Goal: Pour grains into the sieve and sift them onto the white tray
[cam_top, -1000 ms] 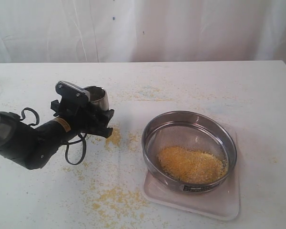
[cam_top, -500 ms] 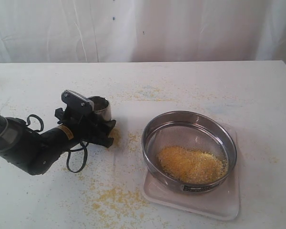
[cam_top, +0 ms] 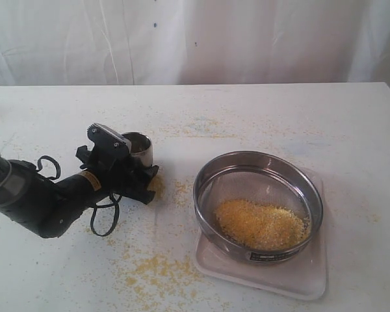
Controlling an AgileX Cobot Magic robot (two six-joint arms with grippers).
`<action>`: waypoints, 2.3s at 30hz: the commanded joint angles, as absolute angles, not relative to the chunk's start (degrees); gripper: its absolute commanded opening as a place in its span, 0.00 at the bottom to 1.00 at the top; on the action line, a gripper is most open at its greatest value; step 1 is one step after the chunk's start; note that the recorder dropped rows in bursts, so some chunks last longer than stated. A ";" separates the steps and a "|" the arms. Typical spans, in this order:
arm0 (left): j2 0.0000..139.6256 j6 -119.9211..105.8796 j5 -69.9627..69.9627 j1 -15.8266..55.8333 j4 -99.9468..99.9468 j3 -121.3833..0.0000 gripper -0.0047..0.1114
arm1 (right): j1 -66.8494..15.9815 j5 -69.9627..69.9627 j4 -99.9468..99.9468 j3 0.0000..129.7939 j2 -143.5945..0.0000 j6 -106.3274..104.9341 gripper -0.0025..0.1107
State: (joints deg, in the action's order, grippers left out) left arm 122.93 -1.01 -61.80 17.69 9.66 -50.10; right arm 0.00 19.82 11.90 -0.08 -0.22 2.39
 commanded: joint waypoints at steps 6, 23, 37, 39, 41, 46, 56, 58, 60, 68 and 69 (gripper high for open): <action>122.73 -1.22 -61.12 17.64 9.74 -50.15 0.45 | 0.00 19.72 12.25 0.00 0.00 2.20 0.02; 92.90 -10.96 -66.02 17.36 13.33 -41.02 0.95 | 0.00 19.72 12.25 0.00 0.00 2.20 0.02; 68.46 -70.12 -39.19 16.24 -62.05 -40.68 0.04 | 0.00 19.72 12.25 0.00 0.00 2.20 0.02; 68.46 -72.69 -37.68 10.31 -67.01 -40.68 0.04 | 0.00 19.72 12.25 0.00 0.00 2.20 0.02; 68.46 -75.59 -28.98 4.02 -69.02 -40.68 0.04 | 0.00 19.72 12.25 0.00 0.00 2.20 0.02; 65.72 -77.97 -6.95 -8.57 -70.02 -37.33 0.04 | 0.00 19.72 12.25 0.00 0.00 2.20 0.02; 47.44 -61.44 -4.24 -11.91 -70.02 -26.98 0.04 | 0.00 19.72 12.25 0.00 0.00 2.20 0.02; 42.39 -59.92 -4.76 -11.91 -70.02 -24.56 0.04 | 0.00 19.72 12.25 0.00 0.00 2.20 0.02; 38.36 -60.18 -4.86 -11.91 -69.27 -22.80 0.04 | 0.00 19.72 12.25 0.00 0.00 2.20 0.02; 25.06 -21.54 -5.42 -11.91 -32.01 -17.06 0.04 | 0.00 19.72 12.25 0.00 0.00 2.20 0.02; 23.79 -9.43 -6.05 -11.91 -20.00 -16.25 0.04 | 0.00 19.72 12.25 0.00 0.00 2.20 0.02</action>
State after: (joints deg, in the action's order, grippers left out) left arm 27.47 -40.26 -5.28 -11.89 -47.62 -18.73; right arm 0.00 19.82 11.90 -0.08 -0.22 2.39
